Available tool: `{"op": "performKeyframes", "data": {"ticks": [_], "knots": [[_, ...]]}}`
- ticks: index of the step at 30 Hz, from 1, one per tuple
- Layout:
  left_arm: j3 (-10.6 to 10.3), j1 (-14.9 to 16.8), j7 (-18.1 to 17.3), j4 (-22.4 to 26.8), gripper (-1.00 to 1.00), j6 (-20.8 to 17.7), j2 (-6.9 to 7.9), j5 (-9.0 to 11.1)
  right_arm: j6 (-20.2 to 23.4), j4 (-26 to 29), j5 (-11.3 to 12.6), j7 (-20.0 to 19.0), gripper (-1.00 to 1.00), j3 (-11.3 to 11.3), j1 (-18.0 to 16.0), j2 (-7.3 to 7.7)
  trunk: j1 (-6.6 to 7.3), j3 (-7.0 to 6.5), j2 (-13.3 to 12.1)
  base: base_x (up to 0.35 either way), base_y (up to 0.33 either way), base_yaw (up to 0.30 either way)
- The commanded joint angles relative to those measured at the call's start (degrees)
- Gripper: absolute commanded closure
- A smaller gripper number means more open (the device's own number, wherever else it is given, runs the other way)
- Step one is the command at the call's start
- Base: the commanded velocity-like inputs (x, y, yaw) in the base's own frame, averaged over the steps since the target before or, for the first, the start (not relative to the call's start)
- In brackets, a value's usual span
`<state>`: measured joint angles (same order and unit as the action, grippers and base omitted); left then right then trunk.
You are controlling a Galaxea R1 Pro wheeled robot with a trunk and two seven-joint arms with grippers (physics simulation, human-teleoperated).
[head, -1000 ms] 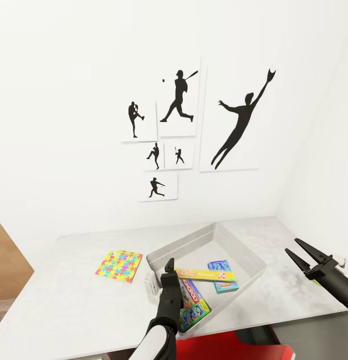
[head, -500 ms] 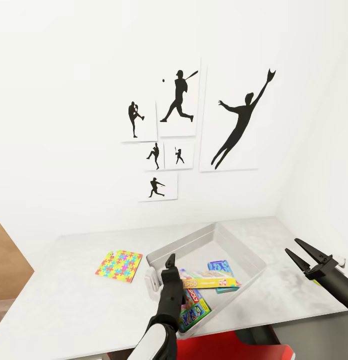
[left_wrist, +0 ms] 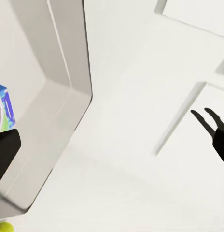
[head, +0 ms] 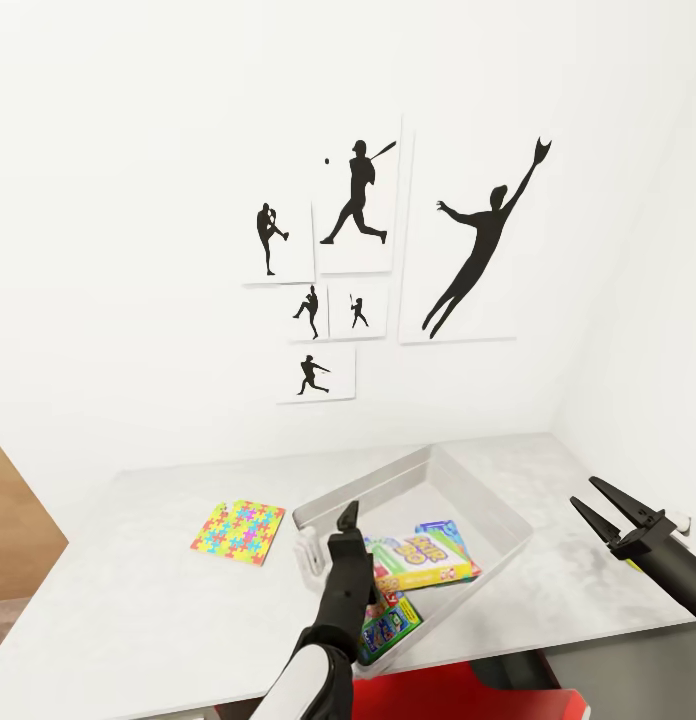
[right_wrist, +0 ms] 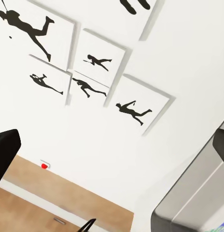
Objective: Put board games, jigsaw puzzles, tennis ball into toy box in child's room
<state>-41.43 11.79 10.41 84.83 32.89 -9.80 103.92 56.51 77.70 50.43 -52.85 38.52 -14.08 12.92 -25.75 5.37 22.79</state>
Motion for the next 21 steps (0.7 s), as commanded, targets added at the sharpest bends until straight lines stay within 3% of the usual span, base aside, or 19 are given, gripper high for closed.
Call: {"op": "performKeyframes", "data": {"ticks": [1, 5, 10, 14, 16, 17, 21], "knots": [[-0.1, 0.1, 0.3, 0.1, -1.00, 0.1, 0.03, 0.0, 0.2, 0.0, -0.2, -0.2, -1.00, 0.1, -0.1, 0.00, -0.04, 0.13, 0.1, 0.000, 0.000, 0.000], [0.1, 0.1, 0.3, 0.2, -1.00, -2.0, 0.27, 0.0, 0.2, 0.0, -0.2, -0.2, -1.00, 0.1, -0.1, 0.02, -0.04, 0.13, 0.1, 0.000, 0.000, 0.000], [0.8, 0.1, 0.3, 0.4, -1.00, -7.3, 2.33, 0.0, 0.2, 0.0, -0.2, -0.2, -1.00, 0.1, -0.1, 0.01, -0.04, 0.13, 0.1, 0.000, 0.000, 0.000], [1.2, 0.1, 0.3, 0.4, -1.00, -10.4, 3.13, 0.0, 0.2, 0.0, -0.2, -0.2, -1.00, 0.1, -0.1, 0.00, -0.04, 0.13, 0.1, 0.000, 0.000, 0.000], [2.1, 0.1, 0.3, 0.4, -1.00, -12.6, 3.79, 0.0, 0.2, 0.0, -0.2, -0.2, -1.00, 0.1, -0.1, 0.00, -0.04, 0.13, 0.1, 0.000, 0.000, 0.000], [3.4, 0.1, 0.4, 0.4, -1.00, -16.1, 4.73, 0.0, 0.3, 0.0, -0.2, -0.2, -1.00, 0.1, -0.1, 0.00, -0.04, 0.13, 0.1, 0.000, 0.000, 0.000], [7.8, 0.1, 0.4, 0.4, -1.00, -25.6, 6.28, 0.0, 0.3, 0.0, -0.2, -0.2, -1.00, 0.1, -0.1, 0.00, -0.04, 0.13, 0.1, 0.000, 0.000, 0.000]]}}
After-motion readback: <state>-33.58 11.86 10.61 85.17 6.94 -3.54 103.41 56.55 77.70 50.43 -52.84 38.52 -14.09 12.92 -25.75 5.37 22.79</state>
